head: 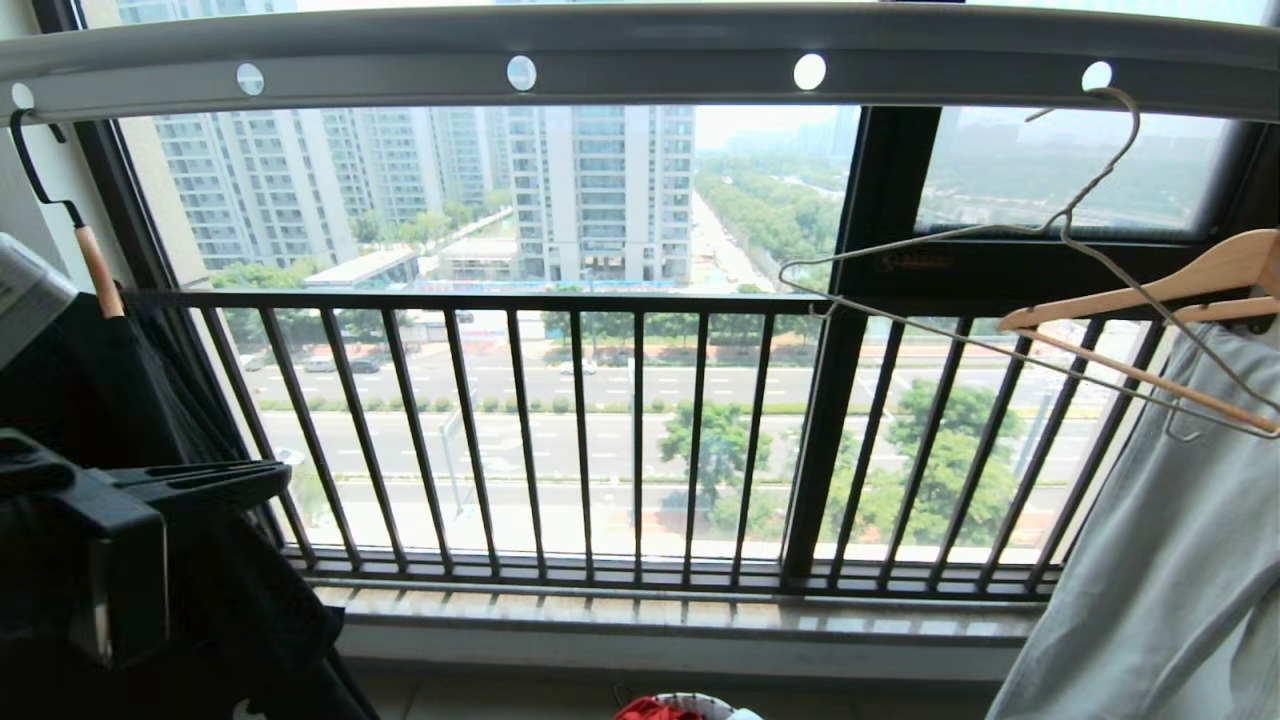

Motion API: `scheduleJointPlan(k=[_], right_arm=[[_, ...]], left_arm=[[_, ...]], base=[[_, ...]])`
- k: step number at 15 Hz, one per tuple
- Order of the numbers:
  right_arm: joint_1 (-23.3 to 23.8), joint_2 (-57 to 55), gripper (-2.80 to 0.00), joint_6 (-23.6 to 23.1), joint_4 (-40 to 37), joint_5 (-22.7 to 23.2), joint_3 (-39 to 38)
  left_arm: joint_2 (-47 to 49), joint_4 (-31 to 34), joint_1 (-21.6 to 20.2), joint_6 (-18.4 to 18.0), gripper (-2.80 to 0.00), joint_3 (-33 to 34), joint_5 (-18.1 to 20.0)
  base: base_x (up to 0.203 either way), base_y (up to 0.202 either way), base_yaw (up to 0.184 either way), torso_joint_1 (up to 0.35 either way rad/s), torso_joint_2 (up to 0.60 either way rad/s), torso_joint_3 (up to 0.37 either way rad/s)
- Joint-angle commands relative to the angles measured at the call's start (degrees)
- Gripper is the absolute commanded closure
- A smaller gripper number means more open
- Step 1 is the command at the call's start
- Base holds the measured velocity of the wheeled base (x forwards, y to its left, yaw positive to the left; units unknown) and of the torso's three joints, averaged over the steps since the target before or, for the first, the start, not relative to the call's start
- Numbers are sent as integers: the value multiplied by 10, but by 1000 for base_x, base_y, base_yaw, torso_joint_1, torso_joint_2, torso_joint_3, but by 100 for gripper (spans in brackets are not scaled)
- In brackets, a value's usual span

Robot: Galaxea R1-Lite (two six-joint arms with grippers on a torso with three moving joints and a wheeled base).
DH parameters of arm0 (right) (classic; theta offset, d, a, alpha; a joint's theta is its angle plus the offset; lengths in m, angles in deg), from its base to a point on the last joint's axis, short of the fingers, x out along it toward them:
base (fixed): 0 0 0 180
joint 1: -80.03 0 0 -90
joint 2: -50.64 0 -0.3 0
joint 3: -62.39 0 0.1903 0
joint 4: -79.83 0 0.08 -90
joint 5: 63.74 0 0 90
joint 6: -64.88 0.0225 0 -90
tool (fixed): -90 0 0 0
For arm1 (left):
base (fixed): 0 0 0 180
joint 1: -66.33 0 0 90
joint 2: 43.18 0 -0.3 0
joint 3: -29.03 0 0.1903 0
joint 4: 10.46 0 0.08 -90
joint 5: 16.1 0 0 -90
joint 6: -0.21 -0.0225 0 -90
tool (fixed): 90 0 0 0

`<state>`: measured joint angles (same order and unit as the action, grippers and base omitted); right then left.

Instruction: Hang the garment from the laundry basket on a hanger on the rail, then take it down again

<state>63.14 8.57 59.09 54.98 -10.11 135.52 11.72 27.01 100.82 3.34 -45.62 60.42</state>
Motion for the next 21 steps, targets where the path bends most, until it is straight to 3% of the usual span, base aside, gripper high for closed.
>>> scheduleJointPlan(k=[1, 3, 4, 7, 8, 10, 11, 12, 13, 16, 18, 19, 21], right_arm=[[-1, 77, 0, 29, -106, 10, -8], [28, 93, 0, 40, -126, 7, -12], [59, 102, 0, 40, -133, 6, -13], [157, 150, 0, 50, -147, 7, -39], [165, 174, 0, 51, -149, 9, -56], [169, 215, 0, 51, -154, 12, -113], [169, 240, 0, 49, -153, 20, -144], [169, 264, 0, 49, -151, 53, -173], [169, 291, 0, 50, -146, 118, -199], [168, 405, 0, 51, -115, 289, -298], [168, 421, 0, 40, -73, 334, -383], [168, 421, 0, 32, -45, 343, -421], [168, 421, 0, 13, 38, 361, -490]], left_arm=[[-129, -5, -59, 1, 0, 26, -42], [-179, -10, -184, 3, 0, 48, -62], [-230, -12, -224, 2, 0, 65, -69], [-349, -33, -297, -44, 0, 148, -81], [-380, -49, -315, -66, 0, 186, -82], [-426, -74, -339, -91, 0, 261, -75], [-455, -81, -344, -96, 0, 292, -51], [-480, -85, -346, -96, 0, 320, -15], [-504, -87, -347, -94, 0, 348, 16], [-547, -107, -348, -78, 0, 441, 59], [-549, -161, -348, -54, 0, 503, 83], [-549, -159, -348, -48, 0, 514, 116], [-549, -135, -348, -45, 0, 513, 122]], base=[[0, 0, 0, 0, 0, 0], [0, 0, 0, 0, 0, 0], [0, 0, 0, 0, 0, 0], [0, 0, 0, 0, 0, 0], [0, 0, 0, 0, 0, 0], [0, 0, 0, 0, 0, 0], [0, 0, 0, 0, 0, 0], [0, 0, 0, 0, 0, 0], [0, 0, 0, 0, 0, 0], [0, 0, 0, 0, 0, 0], [0, 0, 0, 0, 0, 0], [0, 0, 0, 0, 0, 0], [0, 0, 0, 0, 0, 0]])
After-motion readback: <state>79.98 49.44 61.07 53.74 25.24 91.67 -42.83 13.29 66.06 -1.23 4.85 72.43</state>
